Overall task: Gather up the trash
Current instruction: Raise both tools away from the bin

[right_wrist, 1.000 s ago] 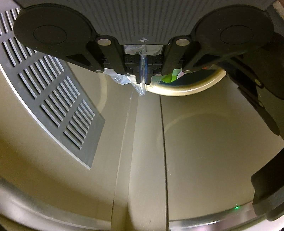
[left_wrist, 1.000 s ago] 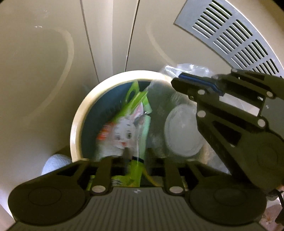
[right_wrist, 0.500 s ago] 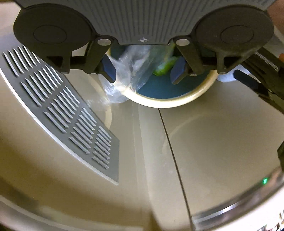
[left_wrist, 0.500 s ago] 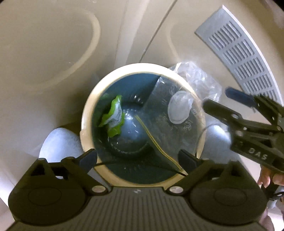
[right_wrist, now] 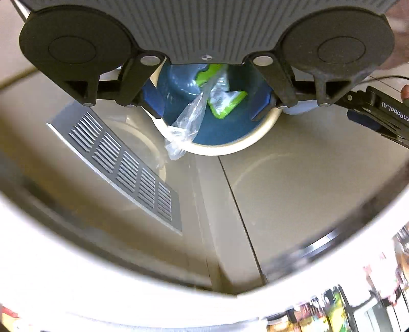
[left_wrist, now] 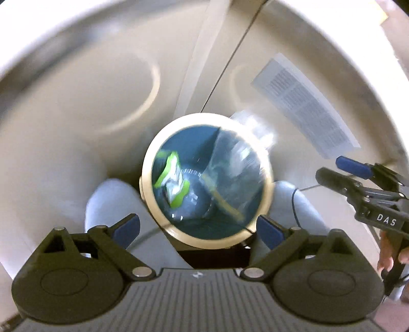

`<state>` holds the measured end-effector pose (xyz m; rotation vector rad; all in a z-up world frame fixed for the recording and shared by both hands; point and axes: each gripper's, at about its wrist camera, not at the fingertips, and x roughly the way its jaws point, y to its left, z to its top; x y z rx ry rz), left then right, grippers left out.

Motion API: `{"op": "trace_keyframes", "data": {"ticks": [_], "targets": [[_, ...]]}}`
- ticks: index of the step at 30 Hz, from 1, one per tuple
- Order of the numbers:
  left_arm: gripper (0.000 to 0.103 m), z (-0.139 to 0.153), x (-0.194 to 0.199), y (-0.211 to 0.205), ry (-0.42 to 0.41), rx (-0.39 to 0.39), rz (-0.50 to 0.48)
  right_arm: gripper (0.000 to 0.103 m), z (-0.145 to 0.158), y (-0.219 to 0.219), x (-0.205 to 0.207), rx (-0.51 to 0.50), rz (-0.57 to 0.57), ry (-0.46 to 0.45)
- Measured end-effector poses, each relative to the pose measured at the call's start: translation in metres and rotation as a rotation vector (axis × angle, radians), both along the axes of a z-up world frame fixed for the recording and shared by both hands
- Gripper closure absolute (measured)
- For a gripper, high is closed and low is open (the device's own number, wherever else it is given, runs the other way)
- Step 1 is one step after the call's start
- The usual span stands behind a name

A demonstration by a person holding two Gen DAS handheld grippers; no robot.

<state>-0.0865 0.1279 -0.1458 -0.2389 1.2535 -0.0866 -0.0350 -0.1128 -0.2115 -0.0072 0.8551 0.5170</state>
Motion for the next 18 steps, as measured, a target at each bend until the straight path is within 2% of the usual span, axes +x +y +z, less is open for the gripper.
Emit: {"op": "trace_keyframes", "data": {"ticks": [5, 6, 8, 10, 15, 18], "targets": [[0.004, 0.082, -0.033, -0.001, -0.198, -0.010, -0.069, 0.017, 0.065, -0.026, -0.044, 0.069, 0.044, -0.127], [0.001, 0.096, -0.038, -0.003, -0.244, -0.005, -0.077, 0.014, 0.076, -0.029, -0.052, 0.075, 0.052, -0.162], [0.000, 0.117, -0.048, -0.009, -0.329, 0.010, -0.065, 0.011, 0.091, -0.032, -0.063, 0.080, 0.061, -0.222], [0.000, 0.133, -0.053, -0.014, -0.373, 0.022, -0.055, 0.008, 0.101, -0.031, -0.074, 0.071, 0.052, -0.271], [0.000, 0.138, -0.058, -0.027, -0.395, 0.059, -0.010, 0.004, 0.105, -0.020, -0.092, 0.031, 0.051, -0.307], [0.000, 0.115, -0.057, -0.043, -0.395, 0.100, -0.020, 0.000, 0.099, -0.012, -0.101, 0.001, 0.050, -0.319]]}}
